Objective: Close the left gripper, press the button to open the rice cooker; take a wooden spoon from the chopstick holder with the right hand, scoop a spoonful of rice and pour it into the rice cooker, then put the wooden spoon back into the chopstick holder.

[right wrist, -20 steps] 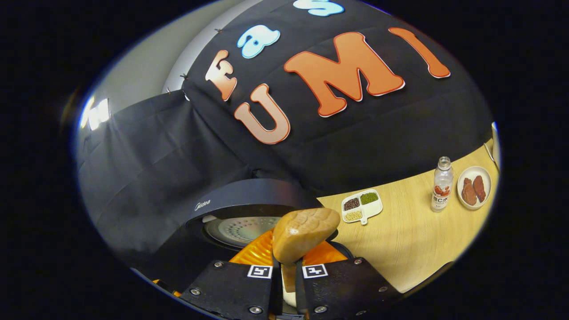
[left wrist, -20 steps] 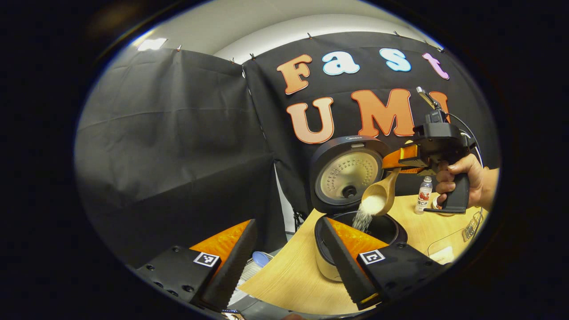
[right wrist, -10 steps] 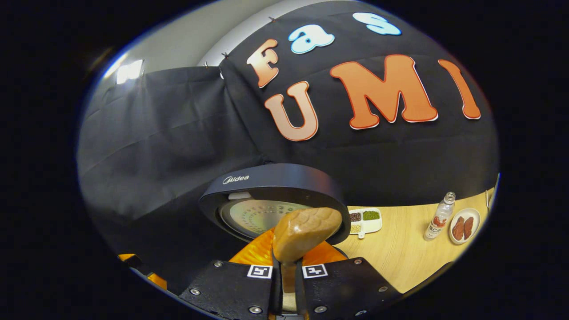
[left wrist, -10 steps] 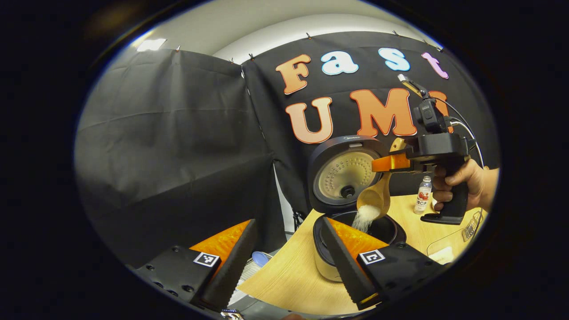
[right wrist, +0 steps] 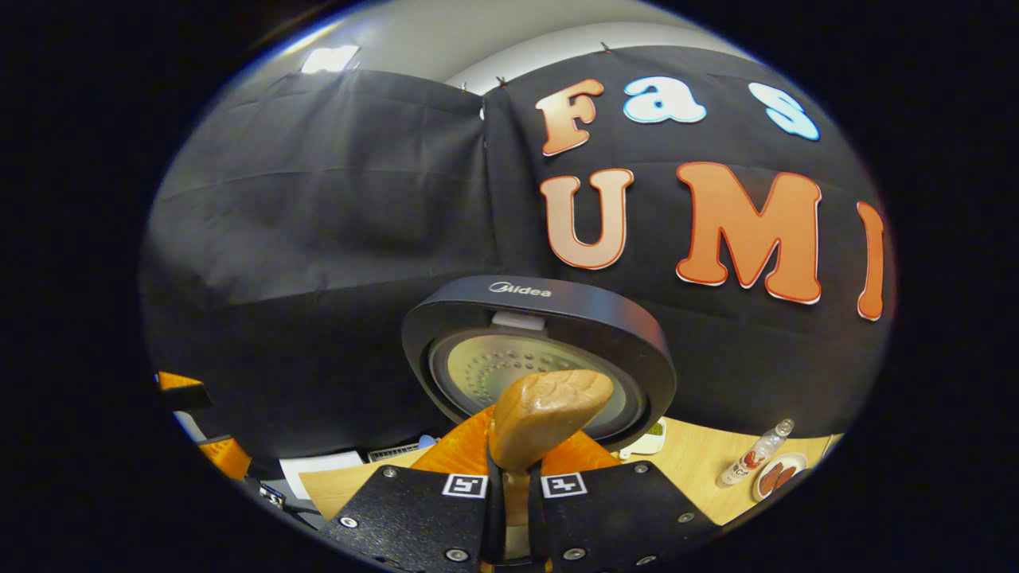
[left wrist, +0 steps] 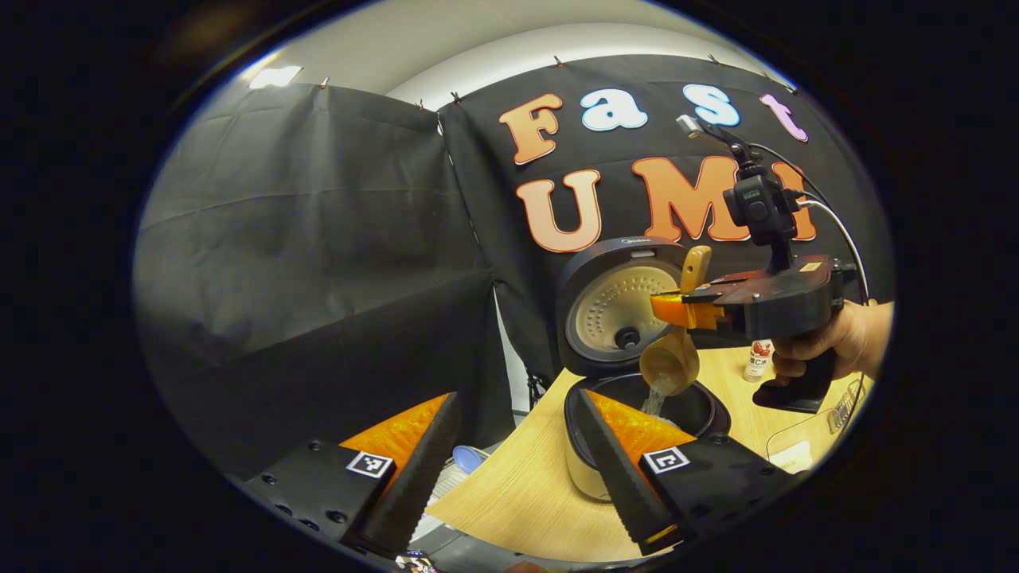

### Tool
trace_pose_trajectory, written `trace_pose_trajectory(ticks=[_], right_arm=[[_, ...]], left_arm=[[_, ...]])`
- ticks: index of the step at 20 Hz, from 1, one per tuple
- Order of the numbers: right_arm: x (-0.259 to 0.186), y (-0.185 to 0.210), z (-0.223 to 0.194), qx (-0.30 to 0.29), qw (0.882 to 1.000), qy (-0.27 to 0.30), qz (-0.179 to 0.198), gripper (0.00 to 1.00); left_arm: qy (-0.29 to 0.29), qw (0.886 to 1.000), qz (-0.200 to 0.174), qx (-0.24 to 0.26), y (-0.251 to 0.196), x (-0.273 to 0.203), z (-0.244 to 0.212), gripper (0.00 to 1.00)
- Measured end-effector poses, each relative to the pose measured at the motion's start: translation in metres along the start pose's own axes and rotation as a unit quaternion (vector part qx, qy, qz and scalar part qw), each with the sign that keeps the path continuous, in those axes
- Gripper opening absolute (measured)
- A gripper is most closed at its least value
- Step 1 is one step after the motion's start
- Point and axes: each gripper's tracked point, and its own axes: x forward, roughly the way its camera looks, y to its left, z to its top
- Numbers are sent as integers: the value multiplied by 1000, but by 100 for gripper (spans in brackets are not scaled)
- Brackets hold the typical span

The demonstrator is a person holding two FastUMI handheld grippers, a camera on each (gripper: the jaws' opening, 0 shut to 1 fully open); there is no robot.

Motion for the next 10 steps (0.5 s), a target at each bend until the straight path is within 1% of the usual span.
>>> trace_pose_trajectory(ticks=[4, 6, 8, 10], right_arm=[[-5, 4, 9, -36, 999, -21, 2, 10], [-8, 1, 13, -45, 999, -30, 1, 11], [-12, -2, 16, -11, 999, -31, 3, 11], [-22, -15, 21, 48, 998, -32, 4, 11]], left_arm=[[3, 1000, 0, -2, 0, 1, -4, 99], [4, 1000, 0, -2, 0, 2, -2, 99], [1, 1000, -1, -4, -3, 5, 1, 99], [-2, 1000, -4, -6, -5, 3, 2, 99]])
